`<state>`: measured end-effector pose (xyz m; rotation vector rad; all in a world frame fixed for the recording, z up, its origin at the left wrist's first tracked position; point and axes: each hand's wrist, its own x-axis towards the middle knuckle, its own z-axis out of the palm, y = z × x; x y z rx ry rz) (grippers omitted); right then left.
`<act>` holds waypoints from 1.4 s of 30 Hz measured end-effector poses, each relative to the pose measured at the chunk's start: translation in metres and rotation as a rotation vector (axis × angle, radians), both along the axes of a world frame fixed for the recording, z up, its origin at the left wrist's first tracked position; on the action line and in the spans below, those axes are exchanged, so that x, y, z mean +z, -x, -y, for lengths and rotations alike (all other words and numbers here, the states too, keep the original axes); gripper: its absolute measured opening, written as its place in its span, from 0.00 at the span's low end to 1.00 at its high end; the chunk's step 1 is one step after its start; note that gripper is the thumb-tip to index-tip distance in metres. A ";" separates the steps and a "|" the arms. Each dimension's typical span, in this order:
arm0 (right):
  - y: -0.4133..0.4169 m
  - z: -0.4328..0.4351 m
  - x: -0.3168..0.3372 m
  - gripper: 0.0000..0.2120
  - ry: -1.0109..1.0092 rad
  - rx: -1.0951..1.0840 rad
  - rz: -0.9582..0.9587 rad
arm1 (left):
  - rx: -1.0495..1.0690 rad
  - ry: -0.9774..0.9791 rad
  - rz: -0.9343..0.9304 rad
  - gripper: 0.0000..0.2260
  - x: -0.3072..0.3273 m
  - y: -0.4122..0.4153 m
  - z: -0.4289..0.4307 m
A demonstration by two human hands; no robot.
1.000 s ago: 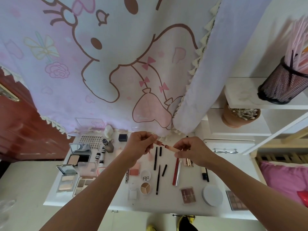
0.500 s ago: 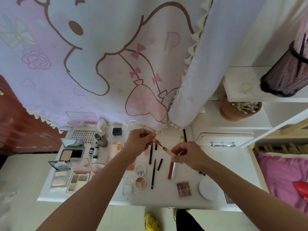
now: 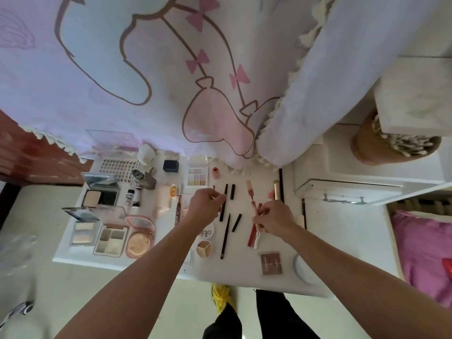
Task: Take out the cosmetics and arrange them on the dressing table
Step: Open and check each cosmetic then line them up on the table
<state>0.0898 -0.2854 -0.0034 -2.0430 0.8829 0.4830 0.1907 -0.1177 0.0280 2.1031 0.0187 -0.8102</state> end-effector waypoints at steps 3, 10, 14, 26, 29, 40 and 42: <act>-0.019 -0.004 -0.009 0.06 0.009 0.020 -0.058 | -0.057 -0.108 0.033 0.07 -0.016 0.003 -0.003; -0.052 -0.007 -0.041 0.08 -0.024 -0.017 -0.194 | -0.233 -0.410 0.112 0.06 -0.046 0.018 0.000; -0.059 -0.006 -0.053 0.14 -0.025 0.002 -0.206 | -0.345 -0.537 0.109 0.04 -0.058 0.027 0.009; -0.082 0.040 -0.039 0.16 0.027 -0.022 -0.089 | -0.446 -0.598 0.171 0.03 -0.077 0.040 0.023; -0.095 0.044 -0.037 0.17 0.022 -0.020 -0.056 | -0.424 -0.587 0.168 0.05 -0.078 0.041 0.023; -0.123 0.039 -0.057 0.13 -0.022 0.046 -0.079 | -0.392 -0.550 0.228 0.14 -0.078 0.040 0.040; -0.125 0.039 -0.058 0.12 -0.033 0.047 -0.097 | -0.385 -0.544 0.212 0.14 -0.078 0.041 0.046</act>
